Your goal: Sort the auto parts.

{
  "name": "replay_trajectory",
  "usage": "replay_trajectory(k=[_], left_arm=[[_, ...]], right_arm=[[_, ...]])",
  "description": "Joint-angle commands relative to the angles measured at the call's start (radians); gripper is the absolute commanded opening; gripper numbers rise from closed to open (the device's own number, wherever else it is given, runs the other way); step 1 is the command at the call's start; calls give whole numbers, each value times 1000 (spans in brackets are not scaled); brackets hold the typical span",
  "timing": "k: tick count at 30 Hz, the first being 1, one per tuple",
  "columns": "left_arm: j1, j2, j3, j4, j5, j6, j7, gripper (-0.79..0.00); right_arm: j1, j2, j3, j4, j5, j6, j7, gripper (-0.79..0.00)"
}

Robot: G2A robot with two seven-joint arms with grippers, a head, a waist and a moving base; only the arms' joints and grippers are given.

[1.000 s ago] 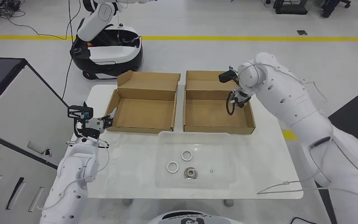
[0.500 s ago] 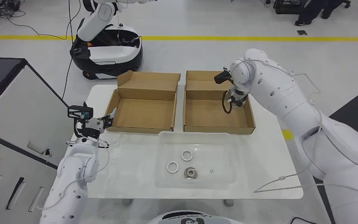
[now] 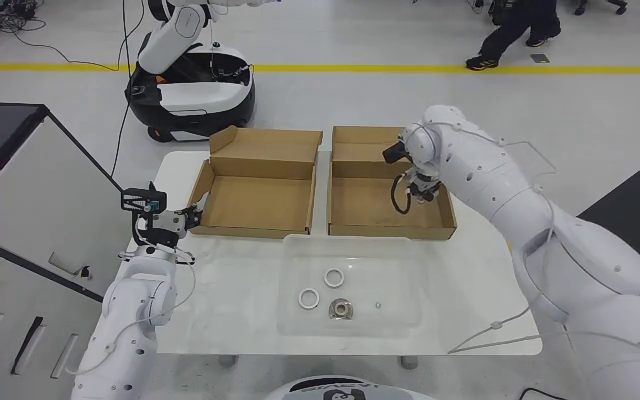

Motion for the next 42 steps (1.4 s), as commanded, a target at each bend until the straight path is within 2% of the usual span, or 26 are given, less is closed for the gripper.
replay_trajectory(k=[1, 19, 38, 39, 40, 41, 42], left_arm=[[0, 0, 0, 0, 0, 0, 0, 0], [0, 0, 0, 0, 0, 0, 0, 0], [0, 0, 0, 0, 0, 0, 0, 0], [0, 0, 0, 0, 0, 0, 0, 0], [0, 0, 0, 0, 0, 0, 0, 0], [0, 0, 0, 0, 0, 0, 0, 0], [0, 0, 0, 0, 0, 0, 0, 0]], right_arm=[[-6, -4, 1, 15, -4, 3, -12, -785], [-39, -34, 40, 104, -12, 47, -169, -785], [-65, -59, 68, 155, -24, 43, -191, -776], [-66, -60, 70, 158, -23, 44, -193, -739], [-67, -61, 72, 159, -24, 44, -192, -665], [-67, -61, 74, 160, -24, 43, -192, -560], [-67, -62, 76, 161, -25, 44, -194, -397]])
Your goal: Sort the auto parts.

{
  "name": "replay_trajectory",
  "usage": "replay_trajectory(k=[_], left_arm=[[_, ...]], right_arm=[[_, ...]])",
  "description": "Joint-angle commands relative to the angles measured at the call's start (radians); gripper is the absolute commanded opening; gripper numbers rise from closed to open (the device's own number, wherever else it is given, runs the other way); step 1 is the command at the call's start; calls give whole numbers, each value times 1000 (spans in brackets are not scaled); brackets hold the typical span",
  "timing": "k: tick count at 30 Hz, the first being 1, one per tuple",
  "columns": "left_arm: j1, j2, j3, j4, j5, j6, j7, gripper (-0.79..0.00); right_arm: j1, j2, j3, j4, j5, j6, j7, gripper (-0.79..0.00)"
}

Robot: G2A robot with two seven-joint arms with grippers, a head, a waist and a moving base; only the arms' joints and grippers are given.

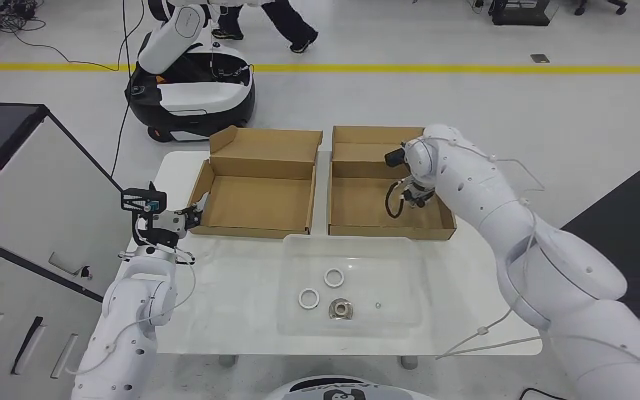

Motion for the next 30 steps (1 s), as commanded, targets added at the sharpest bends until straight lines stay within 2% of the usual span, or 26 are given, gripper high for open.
replay_trajectory(k=[1, 10, 17, 23, 30], left_arm=[[0, 0, 0, 0, 0, 0, 0, 0], [0, 0, 0, 0, 0, 0, 0, 0], [0, 0, 0, 0, 0, 0, 0, 0], [0, 0, 0, 0, 0, 0, 0, 0], [0, 0, 0, 0, 0, 0, 0, 0]], right_arm=[[-1, -1, 4, 1, -4, 4, -9, 0], [1, 1, 25, -12, -30, 1, -27, 0], [-4, 26, 58, -95, -70, 1, -28, 0], [-25, 81, 120, -248, -122, -4, 35, 0], [-123, 178, 264, -587, -194, 10, 168, 0]])
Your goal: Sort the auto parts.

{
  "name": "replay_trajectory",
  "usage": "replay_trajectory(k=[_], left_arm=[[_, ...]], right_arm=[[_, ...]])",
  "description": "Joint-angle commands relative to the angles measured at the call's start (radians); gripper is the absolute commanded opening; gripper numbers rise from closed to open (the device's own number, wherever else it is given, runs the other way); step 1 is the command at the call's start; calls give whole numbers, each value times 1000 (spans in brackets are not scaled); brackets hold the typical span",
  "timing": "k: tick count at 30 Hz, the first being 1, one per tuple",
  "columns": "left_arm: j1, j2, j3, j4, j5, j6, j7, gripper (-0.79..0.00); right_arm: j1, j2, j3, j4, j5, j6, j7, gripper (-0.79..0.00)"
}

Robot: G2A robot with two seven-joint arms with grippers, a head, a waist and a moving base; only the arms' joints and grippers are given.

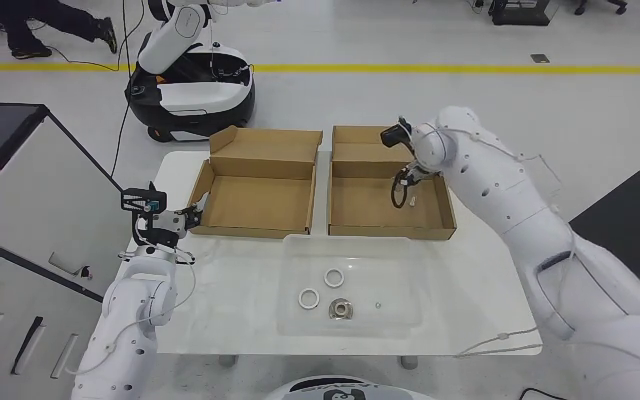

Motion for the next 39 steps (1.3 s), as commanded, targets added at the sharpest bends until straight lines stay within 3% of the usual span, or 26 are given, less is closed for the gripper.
replay_trajectory(k=[1, 8, 18, 28, 36, 39], left_arm=[[0, 0, 0, 0, 0, 0, 0, 0], [0, 0, 0, 0, 0, 0, 0, 0], [0, 0, 0, 0, 0, 0, 0, 0], [0, 0, 0, 0, 0, 0, 0, 0], [0, 0, 0, 0, 0, 0, 0, 0], [0, 0, 0, 0, 0, 0, 0, 0]], right_arm=[[-44, 30, 52, -125, -26, 6, 43, 0], [-210, 108, 196, -441, -53, -11, 91, 0], [-318, 184, 275, -695, 27, -21, 91, 0], [-326, 261, 285, -849, 257, -14, 91, 0], [-260, 337, 222, -888, 387, -5, 91, 0], [-252, 342, 218, -892, 396, 0, 91, 0]])
